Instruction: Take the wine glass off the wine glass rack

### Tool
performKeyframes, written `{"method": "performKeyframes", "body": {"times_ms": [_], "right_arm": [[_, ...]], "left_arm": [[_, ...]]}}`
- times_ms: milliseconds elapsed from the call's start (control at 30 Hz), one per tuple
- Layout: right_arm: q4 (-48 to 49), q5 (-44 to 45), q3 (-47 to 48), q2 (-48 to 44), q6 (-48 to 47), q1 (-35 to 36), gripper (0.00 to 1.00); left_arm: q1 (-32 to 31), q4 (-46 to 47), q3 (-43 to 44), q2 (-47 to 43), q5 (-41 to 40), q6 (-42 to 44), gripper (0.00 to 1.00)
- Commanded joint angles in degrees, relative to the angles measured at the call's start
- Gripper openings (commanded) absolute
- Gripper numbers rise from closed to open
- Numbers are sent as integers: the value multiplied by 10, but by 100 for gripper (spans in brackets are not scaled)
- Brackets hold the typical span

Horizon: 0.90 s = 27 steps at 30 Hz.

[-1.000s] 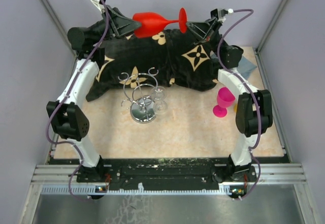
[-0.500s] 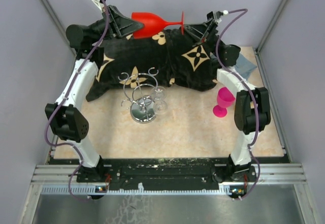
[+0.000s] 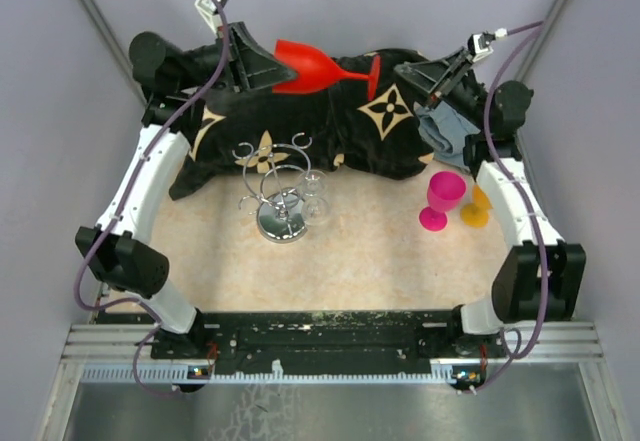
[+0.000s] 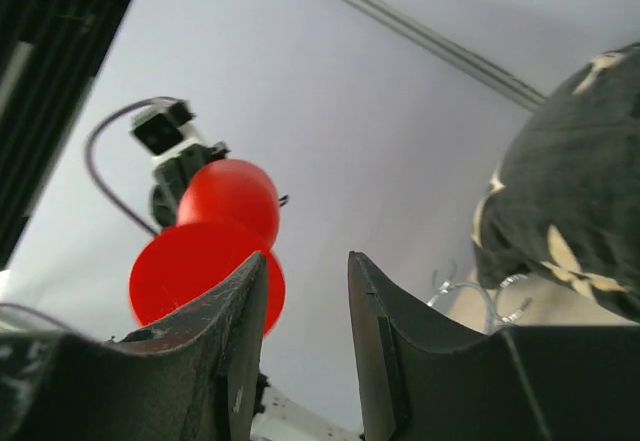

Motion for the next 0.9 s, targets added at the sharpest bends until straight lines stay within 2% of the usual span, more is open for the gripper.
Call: {"method": "performKeyframes", "body": {"times_ms": [0, 67, 233, 400, 467, 600, 800, 867], "right_arm": [[-284, 0, 47, -81, -223, -18, 38], [-349, 13, 60, -103, -262, -32, 38], [-541, 86, 106, -156, -381, -74, 37], [-723, 212, 158, -187, -499, -81, 36], [-772, 269, 167, -201, -530, -82, 35], [-848, 375, 176, -225, -568, -82, 35], [-904, 456, 196, -244, -599, -82, 35], [-914, 471, 199, -251, -608, -82, 35]], "left_arm": [[-65, -329, 64, -29, 10, 305, 0], [-97, -444, 104, -18, -5, 409, 0], [-147, -583, 141, 4, -17, 526, 0], [-228, -753, 168, 19, -116, 694, 0], [-265, -781, 167, 27, -173, 736, 0], [-298, -822, 187, 65, -229, 783, 0], [-332, -899, 323, 173, -292, 842, 0], [-344, -913, 344, 195, -308, 861, 0]]}}
